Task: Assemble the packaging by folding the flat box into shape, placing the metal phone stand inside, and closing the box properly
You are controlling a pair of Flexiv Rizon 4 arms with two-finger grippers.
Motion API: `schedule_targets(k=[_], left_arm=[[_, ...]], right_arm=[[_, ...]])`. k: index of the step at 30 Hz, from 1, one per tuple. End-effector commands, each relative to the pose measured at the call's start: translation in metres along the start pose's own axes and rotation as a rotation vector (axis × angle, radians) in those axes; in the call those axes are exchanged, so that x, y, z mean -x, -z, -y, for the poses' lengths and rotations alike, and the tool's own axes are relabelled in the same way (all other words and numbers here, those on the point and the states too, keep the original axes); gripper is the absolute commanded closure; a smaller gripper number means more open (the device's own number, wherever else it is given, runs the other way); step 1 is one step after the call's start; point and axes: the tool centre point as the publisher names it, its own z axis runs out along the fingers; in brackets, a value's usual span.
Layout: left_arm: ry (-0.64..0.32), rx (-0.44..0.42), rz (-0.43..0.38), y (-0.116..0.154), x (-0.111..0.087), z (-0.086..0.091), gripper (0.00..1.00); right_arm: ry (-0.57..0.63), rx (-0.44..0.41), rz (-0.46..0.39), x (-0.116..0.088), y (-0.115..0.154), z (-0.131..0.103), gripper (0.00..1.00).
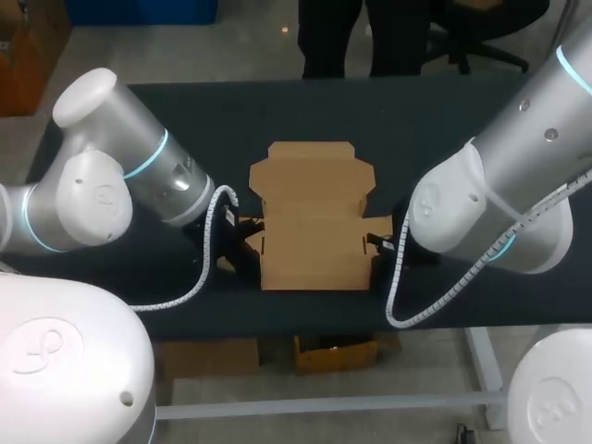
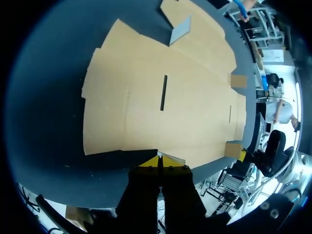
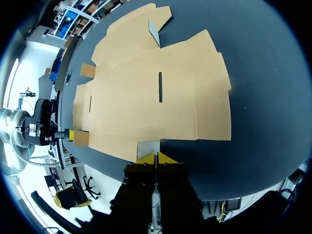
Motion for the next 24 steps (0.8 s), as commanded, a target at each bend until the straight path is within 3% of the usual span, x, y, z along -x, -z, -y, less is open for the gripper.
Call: schedule_targets(k=[1,24], left_arm=[[0.001,-0.003,0.007,-0.0011,-0.003,-0.0011,1.0],[-0.004,-0.002,0.017,-0.0044,-0.0051,-0.0049,1.0]], right_arm=[[0.002,0.004,0.0,-0.001,-0.0007,0.0015,1.0],[0.018,0.007,-0.007,-0.0045,-0.0019,0.0038,1.0]])
